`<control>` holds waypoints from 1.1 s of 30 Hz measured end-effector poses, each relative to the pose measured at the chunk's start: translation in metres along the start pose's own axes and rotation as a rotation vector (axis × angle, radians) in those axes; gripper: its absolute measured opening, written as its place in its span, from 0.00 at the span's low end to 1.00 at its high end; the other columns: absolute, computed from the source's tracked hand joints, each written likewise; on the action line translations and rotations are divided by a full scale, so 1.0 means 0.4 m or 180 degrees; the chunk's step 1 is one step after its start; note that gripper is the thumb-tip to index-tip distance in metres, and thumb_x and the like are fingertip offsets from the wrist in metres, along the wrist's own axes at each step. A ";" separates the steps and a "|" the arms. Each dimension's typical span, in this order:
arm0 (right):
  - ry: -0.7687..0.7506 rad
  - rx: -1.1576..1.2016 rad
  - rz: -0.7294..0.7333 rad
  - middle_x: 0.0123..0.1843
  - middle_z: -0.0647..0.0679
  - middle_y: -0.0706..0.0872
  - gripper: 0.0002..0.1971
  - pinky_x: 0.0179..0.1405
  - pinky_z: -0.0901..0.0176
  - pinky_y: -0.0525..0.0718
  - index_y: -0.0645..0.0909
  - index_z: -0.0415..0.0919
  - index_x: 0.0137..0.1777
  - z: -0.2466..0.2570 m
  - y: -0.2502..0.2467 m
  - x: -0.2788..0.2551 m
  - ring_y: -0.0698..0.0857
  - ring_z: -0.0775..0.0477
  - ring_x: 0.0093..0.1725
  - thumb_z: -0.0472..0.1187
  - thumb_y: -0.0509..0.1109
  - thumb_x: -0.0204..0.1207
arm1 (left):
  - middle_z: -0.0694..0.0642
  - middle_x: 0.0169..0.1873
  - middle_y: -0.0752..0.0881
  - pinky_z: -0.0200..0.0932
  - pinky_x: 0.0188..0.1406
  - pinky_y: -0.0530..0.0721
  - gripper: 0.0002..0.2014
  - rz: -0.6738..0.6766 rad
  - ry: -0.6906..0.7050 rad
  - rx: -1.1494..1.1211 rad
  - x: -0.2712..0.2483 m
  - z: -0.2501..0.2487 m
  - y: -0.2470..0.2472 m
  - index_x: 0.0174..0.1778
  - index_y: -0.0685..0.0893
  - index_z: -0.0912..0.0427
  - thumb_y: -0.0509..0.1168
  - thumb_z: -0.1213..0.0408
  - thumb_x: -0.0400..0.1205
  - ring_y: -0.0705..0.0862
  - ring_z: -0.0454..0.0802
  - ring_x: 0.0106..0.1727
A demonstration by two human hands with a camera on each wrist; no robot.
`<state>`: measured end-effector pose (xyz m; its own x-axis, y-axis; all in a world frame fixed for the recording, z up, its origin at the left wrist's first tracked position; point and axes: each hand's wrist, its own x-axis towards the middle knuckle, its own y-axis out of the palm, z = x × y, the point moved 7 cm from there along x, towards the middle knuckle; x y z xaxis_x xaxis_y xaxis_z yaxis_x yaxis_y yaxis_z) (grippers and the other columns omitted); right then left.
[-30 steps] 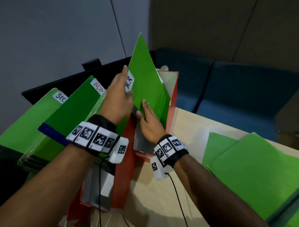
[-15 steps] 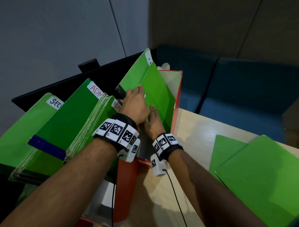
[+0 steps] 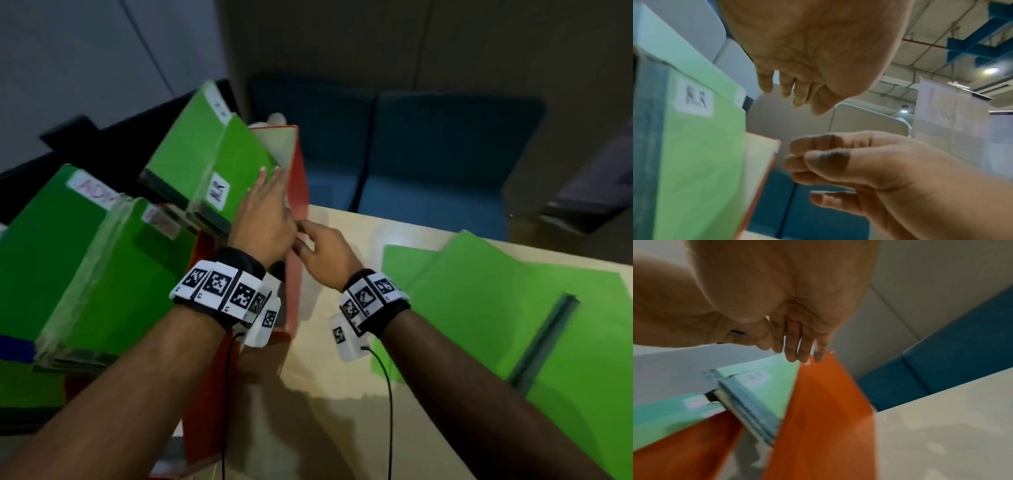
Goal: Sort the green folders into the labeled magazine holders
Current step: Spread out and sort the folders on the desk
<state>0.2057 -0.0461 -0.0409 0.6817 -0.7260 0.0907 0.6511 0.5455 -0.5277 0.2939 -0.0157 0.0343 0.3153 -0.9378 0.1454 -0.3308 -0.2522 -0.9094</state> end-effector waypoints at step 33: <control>0.2329 -0.2280 0.1226 0.85 0.45 0.33 0.45 0.76 0.21 0.51 0.34 0.57 0.83 -0.654 -0.257 -0.911 0.39 0.35 0.84 0.61 0.64 0.78 | 0.57 0.82 0.55 0.68 0.81 0.56 0.40 0.2702 0.1235 0.1316 -0.540 -0.334 0.780 0.85 0.45 0.52 0.63 0.54 0.84 0.57 0.55 0.83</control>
<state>-0.1970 0.0529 -0.2405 0.2804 -0.7613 -0.5847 -0.0700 0.5913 -0.8034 0.0035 0.0761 -0.2288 -0.2144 -0.7999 -0.5605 0.0453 0.5651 -0.8238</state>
